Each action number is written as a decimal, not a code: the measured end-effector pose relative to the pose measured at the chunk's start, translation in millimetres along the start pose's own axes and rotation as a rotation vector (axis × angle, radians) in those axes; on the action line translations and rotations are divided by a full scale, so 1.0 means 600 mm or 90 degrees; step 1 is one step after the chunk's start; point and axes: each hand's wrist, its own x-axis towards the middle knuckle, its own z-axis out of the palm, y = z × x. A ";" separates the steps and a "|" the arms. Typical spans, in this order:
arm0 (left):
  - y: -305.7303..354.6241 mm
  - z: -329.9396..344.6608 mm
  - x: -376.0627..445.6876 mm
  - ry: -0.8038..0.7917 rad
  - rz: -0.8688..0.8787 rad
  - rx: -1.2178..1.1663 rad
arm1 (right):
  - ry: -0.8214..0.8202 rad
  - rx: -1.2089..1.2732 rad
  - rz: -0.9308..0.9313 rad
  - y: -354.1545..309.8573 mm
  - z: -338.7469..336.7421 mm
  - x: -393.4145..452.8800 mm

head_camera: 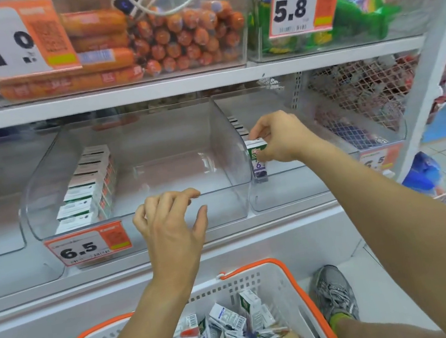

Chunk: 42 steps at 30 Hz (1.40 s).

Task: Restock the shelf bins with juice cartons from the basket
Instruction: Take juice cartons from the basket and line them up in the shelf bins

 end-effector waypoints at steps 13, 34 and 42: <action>-0.001 0.000 -0.003 0.003 -0.001 -0.004 | -0.024 -0.008 0.030 0.025 0.016 -0.009; -0.127 0.007 -0.277 -0.558 -0.375 -0.114 | -0.444 0.114 0.027 0.085 0.320 -0.290; -0.179 0.021 -0.387 -0.697 -0.400 -0.138 | -0.555 -0.111 -0.041 0.120 0.430 -0.322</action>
